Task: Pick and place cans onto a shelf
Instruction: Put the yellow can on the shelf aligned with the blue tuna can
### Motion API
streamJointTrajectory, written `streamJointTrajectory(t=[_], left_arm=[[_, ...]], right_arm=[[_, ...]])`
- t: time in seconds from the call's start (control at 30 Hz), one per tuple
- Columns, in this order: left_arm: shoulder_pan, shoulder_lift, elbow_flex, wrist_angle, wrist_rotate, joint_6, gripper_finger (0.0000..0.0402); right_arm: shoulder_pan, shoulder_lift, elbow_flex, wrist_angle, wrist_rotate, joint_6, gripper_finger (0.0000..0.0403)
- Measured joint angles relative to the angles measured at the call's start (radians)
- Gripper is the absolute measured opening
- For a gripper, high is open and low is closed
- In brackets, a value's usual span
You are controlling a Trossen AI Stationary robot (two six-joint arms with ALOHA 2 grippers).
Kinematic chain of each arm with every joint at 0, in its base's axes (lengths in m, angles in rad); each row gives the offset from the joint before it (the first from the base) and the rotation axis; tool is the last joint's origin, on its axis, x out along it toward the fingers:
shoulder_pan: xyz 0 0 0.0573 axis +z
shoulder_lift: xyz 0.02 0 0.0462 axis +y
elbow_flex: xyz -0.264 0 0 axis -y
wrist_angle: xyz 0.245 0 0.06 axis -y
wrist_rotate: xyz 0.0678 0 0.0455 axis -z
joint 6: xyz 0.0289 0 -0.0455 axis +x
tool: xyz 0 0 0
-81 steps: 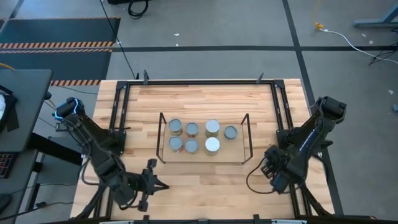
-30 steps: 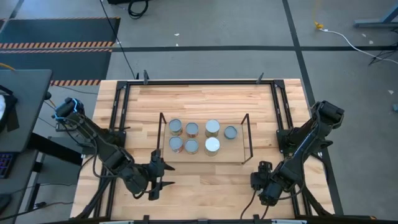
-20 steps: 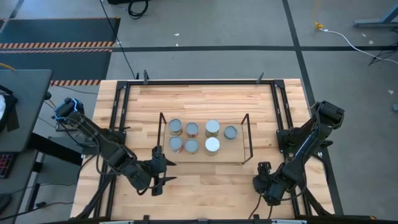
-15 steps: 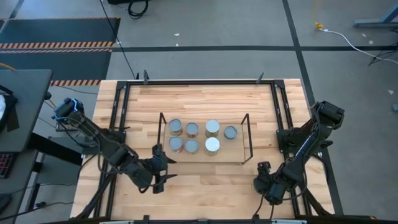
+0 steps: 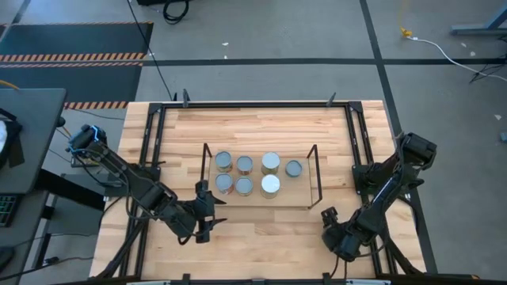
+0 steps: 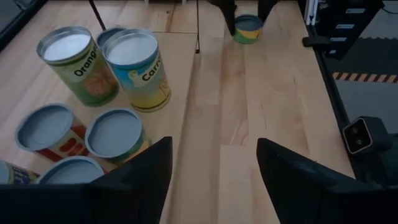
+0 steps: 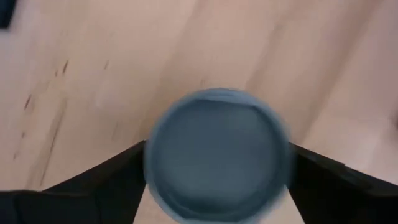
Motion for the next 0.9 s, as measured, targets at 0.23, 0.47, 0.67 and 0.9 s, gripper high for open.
streamJointTrajectory(t=[0.23,0.47,0.67,0.9], left_arm=[[0.000,0.000,0.000,0.000,-0.005,0.002,0.0231],[0.000,0.000,0.000,0.005,-0.014,0.025,0.0231],[0.009,0.000,0.000,0.006,-0.037,0.065,0.0231],[0.023,0.000,0.000,0.006,-0.036,0.070,0.0231]], right_arm=[[-0.042,0.064,0.100,-0.044,-0.074,-0.058,0.0311],[-0.188,0.065,0.376,-0.235,-0.058,-0.069,0.0298],[-0.375,0.064,0.600,-0.468,0.035,-0.109,0.0298],[-0.570,0.064,0.647,-0.585,0.089,-0.199,0.0301]])
